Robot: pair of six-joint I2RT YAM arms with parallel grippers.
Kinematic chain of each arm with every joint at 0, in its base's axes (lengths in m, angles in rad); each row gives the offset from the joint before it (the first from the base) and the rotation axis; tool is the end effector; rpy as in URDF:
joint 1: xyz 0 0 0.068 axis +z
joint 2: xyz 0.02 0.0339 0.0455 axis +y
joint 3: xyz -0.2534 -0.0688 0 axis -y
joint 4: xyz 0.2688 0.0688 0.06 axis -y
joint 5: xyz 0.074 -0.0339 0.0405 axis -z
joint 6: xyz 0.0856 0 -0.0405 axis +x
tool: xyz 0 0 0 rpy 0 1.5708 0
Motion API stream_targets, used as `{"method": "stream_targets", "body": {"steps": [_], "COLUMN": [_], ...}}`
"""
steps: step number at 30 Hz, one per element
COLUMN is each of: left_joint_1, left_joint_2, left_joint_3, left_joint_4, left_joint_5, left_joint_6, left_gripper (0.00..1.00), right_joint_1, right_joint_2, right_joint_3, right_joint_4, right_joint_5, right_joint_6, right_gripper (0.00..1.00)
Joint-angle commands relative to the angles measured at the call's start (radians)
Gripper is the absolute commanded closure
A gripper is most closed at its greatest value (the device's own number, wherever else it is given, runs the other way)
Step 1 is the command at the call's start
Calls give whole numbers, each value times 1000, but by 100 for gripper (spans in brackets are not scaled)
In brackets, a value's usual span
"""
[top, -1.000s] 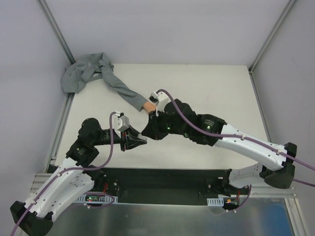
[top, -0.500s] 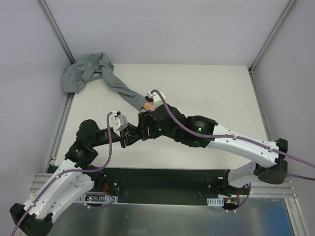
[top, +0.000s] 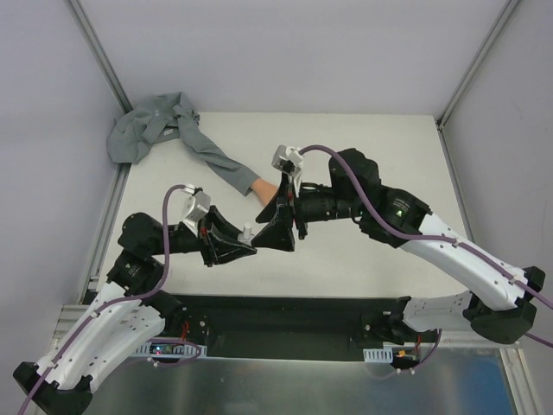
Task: Paint the nails
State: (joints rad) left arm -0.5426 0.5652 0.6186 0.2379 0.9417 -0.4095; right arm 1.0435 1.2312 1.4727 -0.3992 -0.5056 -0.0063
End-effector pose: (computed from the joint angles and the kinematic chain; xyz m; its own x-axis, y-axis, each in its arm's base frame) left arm 0.1273 -0.1576 0.3592 -0.1594 -0.1774 -0.9711 0.9851 0.0363 -0.1684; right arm 0.1299 0.3054 0.4516 -0.0727 -0.1359 -0.9881 -0.9972 0.0260 0.0698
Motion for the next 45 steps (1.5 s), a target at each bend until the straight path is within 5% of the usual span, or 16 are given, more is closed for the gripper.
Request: {"method": "stream_targets", "body": {"steps": [1,15,23,27,31,37,40,43,44,45], "left_joint_1": [-3,-3,-3,-3,-3,-3,-3,-3,-3,-3], "left_joint_2": [-51,-68,-53,-51,-53,-54,-45,-41,-37,-31], "left_joint_3": [32,15,23,26,58,158,208,217,216,213], "left_joint_4": [170,253,258,258,180,-52,-153,-207,-209,-209], "left_joint_5": [92,89,89,80,49,-75,-171,-342,-378,-423], "left_joint_6": [-199,-284,-287,-284,-223,-19,98,199,230,242], "left_gripper": [100,100,100,100,100,100,100,100,100,100], "right_joint_1": [-14,-11,9,19,29,39,62,261,359,381], "right_joint_2": [50,103,125,131,116,85,88,100,120,137], "right_joint_3": [6,1,11,11,-15,-81,-72,0,29,50], "right_joint_4": [189,342,349,344,335,306,191,-39,-99,-118], "right_joint_5": [-241,-330,-329,-336,-329,-277,-144,704,1145,1214], "right_joint_6": [-29,54,51,51,45,35,23,78,163,219], "right_gripper": [35,62,67,79,99,99,100,100,100,100]}}
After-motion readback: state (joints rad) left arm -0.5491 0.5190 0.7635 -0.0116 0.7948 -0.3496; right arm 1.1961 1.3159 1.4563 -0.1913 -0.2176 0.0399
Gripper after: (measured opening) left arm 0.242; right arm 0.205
